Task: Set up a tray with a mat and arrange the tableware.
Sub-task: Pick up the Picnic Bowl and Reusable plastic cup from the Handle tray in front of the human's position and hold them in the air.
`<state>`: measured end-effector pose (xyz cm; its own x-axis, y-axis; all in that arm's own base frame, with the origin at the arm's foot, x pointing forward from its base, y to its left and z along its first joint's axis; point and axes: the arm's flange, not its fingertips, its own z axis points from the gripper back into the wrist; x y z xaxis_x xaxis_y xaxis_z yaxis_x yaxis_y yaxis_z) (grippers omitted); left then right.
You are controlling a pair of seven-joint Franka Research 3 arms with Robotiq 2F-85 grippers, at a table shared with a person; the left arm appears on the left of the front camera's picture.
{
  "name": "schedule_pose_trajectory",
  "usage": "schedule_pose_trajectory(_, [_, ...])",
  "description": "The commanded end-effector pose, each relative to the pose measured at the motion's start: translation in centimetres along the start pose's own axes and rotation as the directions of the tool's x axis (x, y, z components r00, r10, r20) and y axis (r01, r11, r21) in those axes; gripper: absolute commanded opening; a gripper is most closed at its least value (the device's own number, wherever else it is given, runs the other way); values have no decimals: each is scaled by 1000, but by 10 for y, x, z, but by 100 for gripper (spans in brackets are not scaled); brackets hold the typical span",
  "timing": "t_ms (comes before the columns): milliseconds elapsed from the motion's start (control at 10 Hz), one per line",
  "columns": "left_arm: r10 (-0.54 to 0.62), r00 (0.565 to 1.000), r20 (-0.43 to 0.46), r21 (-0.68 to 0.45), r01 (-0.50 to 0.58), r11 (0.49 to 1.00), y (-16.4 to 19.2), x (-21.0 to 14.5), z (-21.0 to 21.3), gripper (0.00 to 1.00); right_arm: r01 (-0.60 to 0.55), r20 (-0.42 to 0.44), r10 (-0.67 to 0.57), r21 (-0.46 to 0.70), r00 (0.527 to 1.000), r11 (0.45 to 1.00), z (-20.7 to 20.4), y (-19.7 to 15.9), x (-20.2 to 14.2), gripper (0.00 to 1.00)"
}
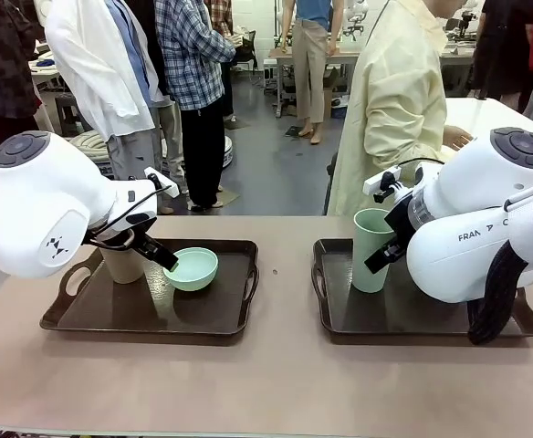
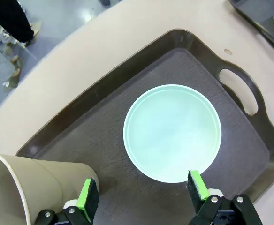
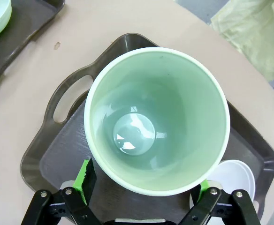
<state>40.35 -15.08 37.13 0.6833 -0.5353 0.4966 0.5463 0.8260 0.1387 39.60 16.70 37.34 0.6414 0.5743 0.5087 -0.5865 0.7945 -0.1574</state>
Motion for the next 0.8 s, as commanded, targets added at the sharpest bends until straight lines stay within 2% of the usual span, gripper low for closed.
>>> schedule_pose_trajectory(0, [0,1000,0,0,0,1000,0,0,0,100,0,0,0,0,1000,1000,0,0,0,100])
schedule_pose_trajectory(200, [0,1000,0,0,0,1000,0,0,0,100,0,0,0,0,1000,1000,0,0,0,100])
schedule_pose_trajectory(300, [-34,998,-47,6,34,999,-7,-11,9,100,39,-55,-38,21,998,999,12,2,-1,100])
schedule_pose_trajectory(400, [-8,993,-122,3,8,1000,-13,-13,21,100,112,-144,-106,32,984,993,31,4,0,100])
schedule_pose_trajectory(600, [98,964,-248,23,-96,995,-20,-6,63,100,151,-220,-145,10,965,988,72,11,1,100])
schedule_pose_trajectory(700, [88,956,-279,-34,-101,994,-23,-4,84,100,157,-267,-151,3,952,988,94,12,-8,100])
